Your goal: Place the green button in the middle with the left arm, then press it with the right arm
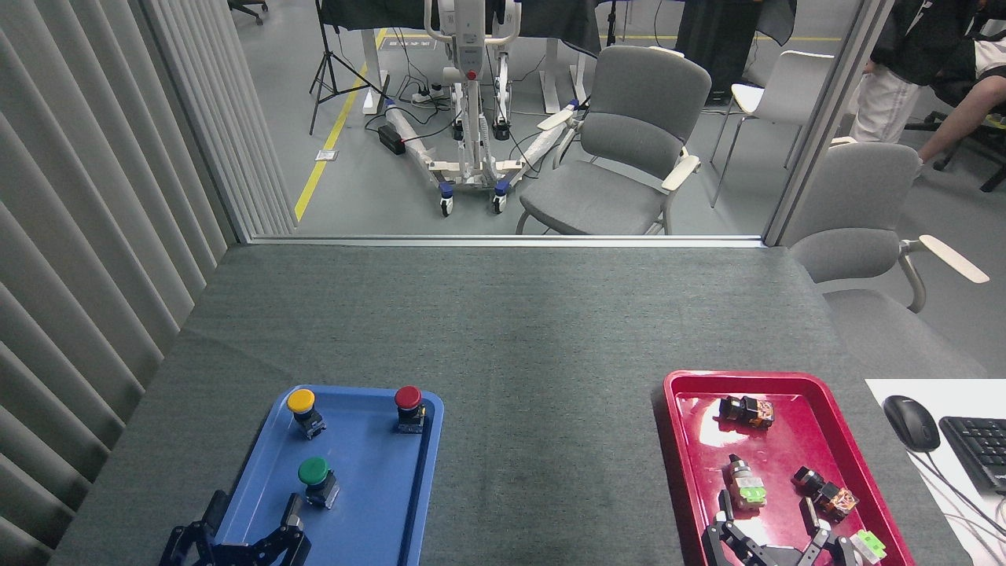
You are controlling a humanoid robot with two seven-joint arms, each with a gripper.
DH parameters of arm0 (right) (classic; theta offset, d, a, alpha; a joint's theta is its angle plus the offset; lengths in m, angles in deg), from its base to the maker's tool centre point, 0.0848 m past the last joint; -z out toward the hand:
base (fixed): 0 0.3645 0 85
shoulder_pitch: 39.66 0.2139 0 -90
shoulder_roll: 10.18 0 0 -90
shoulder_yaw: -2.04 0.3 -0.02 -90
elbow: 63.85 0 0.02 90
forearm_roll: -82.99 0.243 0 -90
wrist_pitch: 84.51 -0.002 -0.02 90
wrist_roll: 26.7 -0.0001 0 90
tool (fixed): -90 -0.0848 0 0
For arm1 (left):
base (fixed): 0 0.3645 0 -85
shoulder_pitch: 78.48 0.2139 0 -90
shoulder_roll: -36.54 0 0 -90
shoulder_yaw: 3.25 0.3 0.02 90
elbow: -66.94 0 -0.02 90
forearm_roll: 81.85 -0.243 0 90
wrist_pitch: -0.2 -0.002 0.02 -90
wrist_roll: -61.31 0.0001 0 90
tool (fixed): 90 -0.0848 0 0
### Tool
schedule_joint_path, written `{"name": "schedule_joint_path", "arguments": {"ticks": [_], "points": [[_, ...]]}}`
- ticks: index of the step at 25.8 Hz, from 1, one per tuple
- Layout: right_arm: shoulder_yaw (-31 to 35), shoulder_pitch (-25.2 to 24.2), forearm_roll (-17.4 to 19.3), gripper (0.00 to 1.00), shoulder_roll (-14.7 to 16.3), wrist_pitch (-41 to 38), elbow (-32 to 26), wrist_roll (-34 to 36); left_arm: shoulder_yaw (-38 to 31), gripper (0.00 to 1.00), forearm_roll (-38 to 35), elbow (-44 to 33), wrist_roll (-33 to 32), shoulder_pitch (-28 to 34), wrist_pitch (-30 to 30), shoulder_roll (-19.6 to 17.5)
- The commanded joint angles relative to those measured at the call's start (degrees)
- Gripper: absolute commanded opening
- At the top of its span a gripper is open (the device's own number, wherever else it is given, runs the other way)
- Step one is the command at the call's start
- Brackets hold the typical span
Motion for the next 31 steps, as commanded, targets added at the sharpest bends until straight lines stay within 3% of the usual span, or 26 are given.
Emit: {"name": "schedule_joint_path", "arguments": {"ticks": [1,31], "points": [[0.00,0.07,0.00,0.99,-0.01,0.06,0.08,0.01,0.00,1.00,0.02,0.17,0.02,-0.13,-0.04,-0.05],[0.00,0.15,0.00,0.99,0.08,-0.03,-0.01,0.01,0.26,1.00,-1.56,2.72,-0.51,-1.27,3.12,-0.22]]}}
